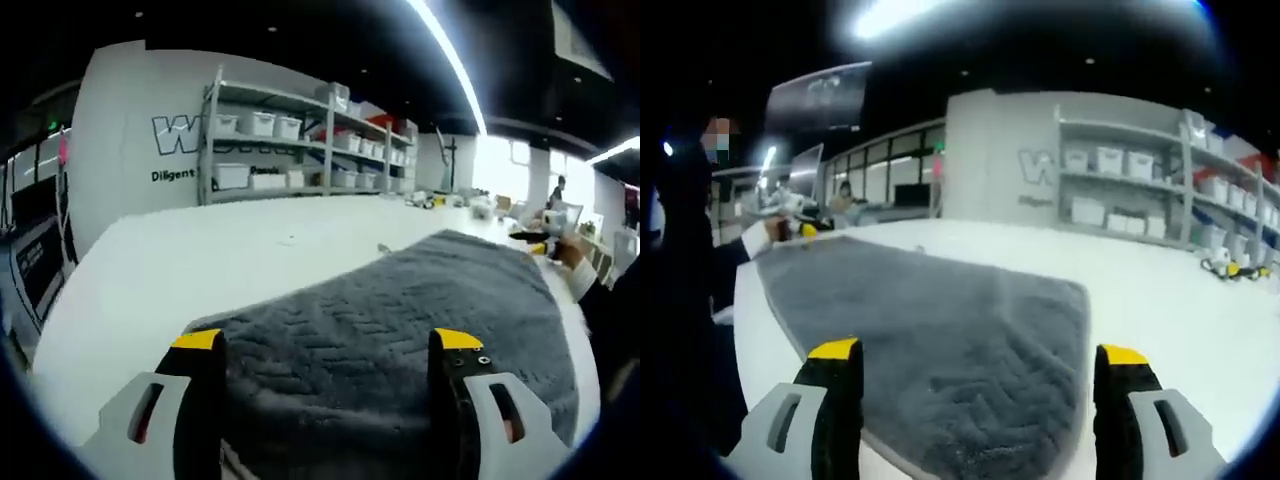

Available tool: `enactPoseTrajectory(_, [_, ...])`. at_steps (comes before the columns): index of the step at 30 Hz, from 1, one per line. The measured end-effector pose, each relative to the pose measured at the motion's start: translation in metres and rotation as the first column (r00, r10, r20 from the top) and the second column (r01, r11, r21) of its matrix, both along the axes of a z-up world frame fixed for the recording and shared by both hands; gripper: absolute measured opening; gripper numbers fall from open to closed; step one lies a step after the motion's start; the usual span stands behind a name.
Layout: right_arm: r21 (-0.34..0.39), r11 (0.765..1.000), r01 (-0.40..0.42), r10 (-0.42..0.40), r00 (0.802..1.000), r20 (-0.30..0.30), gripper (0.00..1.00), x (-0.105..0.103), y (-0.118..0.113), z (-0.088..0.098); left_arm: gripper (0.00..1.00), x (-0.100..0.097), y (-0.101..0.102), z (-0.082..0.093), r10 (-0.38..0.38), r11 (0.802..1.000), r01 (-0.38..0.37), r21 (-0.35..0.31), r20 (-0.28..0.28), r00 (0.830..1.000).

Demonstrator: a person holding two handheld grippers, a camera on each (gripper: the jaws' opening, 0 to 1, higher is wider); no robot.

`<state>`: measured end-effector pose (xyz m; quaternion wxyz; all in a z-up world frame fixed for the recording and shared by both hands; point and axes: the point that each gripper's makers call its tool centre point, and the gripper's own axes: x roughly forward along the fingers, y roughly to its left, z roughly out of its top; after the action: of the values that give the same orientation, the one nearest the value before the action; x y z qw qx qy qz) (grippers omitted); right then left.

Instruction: Open the folded towel by lifting each exposed corner and separating the folded layers until the towel lies flat within the target outline without major curled edges

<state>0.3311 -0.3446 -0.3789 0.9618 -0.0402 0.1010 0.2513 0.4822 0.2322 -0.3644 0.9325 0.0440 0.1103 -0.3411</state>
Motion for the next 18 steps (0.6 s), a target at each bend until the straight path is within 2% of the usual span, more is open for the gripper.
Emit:
enactPoseTrajectory(1, [0.005,1.0,-0.002,0.002,1.0,0.0,0.99,-0.001,0.001,0.002,0.82,-0.006,-0.001,0.01,0.012,1.0,-0.011,-0.006,0.039,0.999])
enactPoseTrajectory(3, [0.017,1.0,-0.003,0.003,1.0,0.023,0.99,-0.003,0.002,0.012,0.88,-0.019,-0.007,0.022,0.014,0.998,-0.011,-0.069,0.042,0.999])
enactPoseTrajectory(5, [0.048,0.999,0.003,-0.006,0.998,0.056,0.99,-0.003,0.002,0.024,0.88,-0.029,-0.01,0.034,0.024,0.994,-0.017,-0.108,0.063,0.998])
enactPoseTrajectory(7, [0.071,0.997,-0.006,0.001,0.998,0.067,0.99,-0.005,0.005,0.031,0.89,-0.039,-0.008,0.041,0.046,0.987,-0.039,-0.159,0.039,0.998])
enactPoseTrajectory(10, [0.093,0.996,-0.02,0.012,0.997,0.081,0.99,-0.007,0.008,0.039,0.94,-0.049,-0.009,0.045,0.042,0.985,-0.04,-0.168,0.013,0.999])
enactPoseTrajectory(13, [0.089,0.996,-0.011,0.0,0.992,0.127,0.99,-0.007,0.011,0.05,0.96,-0.058,-0.006,0.049,0.085,0.985,-0.083,-0.154,0.008,0.996])
enactPoseTrajectory(15, [0.09,0.996,-0.002,-0.011,0.99,0.138,0.9,-0.006,0.01,0.054,0.96,-0.061,0.003,0.053,0.157,0.981,-0.152,-0.118,0.035,0.987])
enactPoseTrajectory(18, [0.072,0.997,0.026,-0.038,0.985,0.166,0.83,-0.003,0.008,0.061,0.95,-0.072,0.002,0.059,0.174,0.977,-0.168,-0.129,0.031,0.984])
